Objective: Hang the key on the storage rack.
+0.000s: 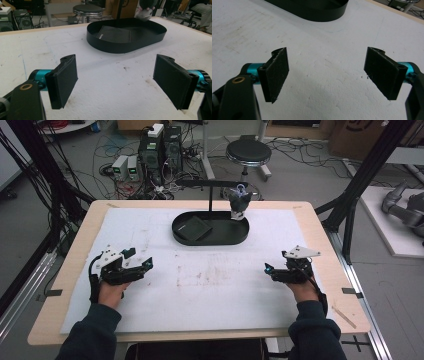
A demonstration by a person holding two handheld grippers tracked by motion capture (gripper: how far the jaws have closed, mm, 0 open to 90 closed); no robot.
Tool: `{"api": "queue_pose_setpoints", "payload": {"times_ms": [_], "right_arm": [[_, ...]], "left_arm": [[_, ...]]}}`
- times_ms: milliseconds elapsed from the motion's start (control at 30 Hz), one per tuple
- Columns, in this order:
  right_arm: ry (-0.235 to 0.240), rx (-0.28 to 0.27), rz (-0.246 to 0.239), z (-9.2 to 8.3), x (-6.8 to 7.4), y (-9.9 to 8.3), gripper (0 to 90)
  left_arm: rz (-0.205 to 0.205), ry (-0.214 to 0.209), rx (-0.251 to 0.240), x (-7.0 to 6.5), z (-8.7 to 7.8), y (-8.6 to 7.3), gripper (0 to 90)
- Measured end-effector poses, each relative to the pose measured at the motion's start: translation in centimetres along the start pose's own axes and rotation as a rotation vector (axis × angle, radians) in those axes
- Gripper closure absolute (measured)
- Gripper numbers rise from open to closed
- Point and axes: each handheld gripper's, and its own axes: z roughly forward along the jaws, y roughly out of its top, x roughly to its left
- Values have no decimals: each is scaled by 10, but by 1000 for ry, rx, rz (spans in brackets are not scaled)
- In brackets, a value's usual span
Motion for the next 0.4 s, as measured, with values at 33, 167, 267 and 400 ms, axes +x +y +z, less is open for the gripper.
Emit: {"api": "queue_pose_setpoints", "payload": {"times_ms": [33,167,267,400], "right_arm": [[1,2,-4,0,0,-1,203],[1,2,-15,0,1,-1,203],[-2,-1,-17,0,2,-1,203],[0,-3,-13,0,1,-1,203]], "left_arm": [[0,1,0,0,0,0,194],[-2,2,3,1,1,0,194],[-5,2,5,1,1,0,194],[-10,2,6,1,2,0,194]]}}
